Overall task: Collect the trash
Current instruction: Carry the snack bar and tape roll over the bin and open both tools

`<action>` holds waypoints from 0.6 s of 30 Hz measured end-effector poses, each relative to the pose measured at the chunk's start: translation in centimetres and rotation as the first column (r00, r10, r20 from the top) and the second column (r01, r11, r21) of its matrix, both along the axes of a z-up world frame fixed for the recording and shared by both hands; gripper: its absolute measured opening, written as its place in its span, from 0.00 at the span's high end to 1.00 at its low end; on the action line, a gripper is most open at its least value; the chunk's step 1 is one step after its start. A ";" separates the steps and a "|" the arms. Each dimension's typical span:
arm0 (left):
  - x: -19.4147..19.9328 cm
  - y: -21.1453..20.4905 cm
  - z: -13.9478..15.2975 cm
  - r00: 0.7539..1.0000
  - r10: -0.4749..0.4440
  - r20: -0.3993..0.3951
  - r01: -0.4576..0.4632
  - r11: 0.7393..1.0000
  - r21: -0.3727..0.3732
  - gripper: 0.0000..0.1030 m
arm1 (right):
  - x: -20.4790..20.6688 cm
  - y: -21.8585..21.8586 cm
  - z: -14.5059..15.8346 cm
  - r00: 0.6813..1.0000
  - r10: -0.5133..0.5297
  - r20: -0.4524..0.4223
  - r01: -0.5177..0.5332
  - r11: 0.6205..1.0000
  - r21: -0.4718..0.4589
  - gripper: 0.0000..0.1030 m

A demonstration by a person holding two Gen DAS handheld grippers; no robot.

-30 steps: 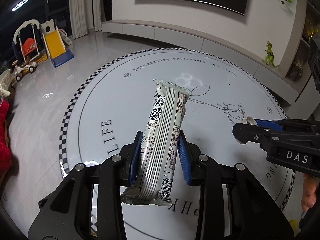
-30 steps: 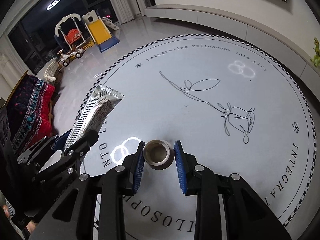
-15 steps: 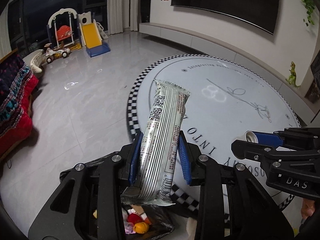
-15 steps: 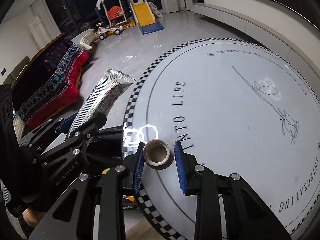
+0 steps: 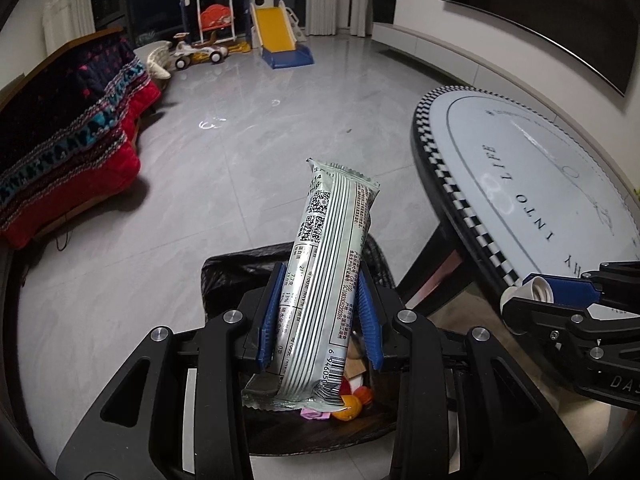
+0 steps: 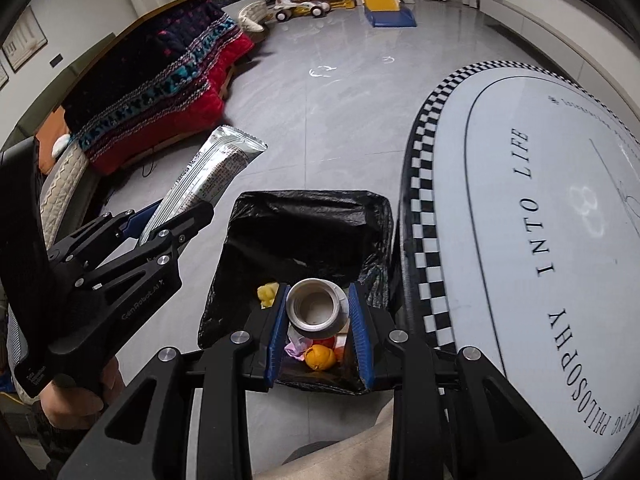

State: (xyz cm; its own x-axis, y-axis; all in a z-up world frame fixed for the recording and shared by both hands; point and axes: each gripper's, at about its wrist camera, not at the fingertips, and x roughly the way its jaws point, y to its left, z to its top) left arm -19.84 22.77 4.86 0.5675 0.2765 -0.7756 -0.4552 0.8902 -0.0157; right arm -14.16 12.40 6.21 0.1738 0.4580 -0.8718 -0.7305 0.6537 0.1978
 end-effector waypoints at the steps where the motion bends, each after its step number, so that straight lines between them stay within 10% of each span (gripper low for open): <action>1: -0.6 0.5 -0.5 1.000 0.012 -0.010 -0.012 1.000 -0.007 0.67 | -0.4 0.4 -0.4 1.000 0.011 -0.006 -0.011 1.000 -0.005 0.70; 8: -3.4 2.7 -2.6 0.994 0.088 -0.064 -0.091 0.995 -0.039 0.62 | -1.9 3.4 -2.6 0.993 0.088 -0.077 -0.091 0.995 -0.037 0.66; 10: -4.2 3.4 -2.8 0.990 0.122 -0.070 -0.123 0.992 -0.021 0.37 | -2.2 4.0 -3.1 0.991 0.108 -0.075 -0.113 0.991 -0.069 0.53; 11: -4.5 3.6 -2.8 0.987 0.143 -0.069 -0.144 0.990 -0.008 0.04 | -2.2 4.2 -3.1 0.992 0.109 -0.066 -0.114 0.991 -0.076 0.45; 18: -5.2 5.1 -2.5 0.977 0.204 -0.066 -0.205 0.979 -0.009 0.06 | -2.2 3.7 -2.7 0.993 0.101 -0.055 -0.104 0.993 -0.061 0.38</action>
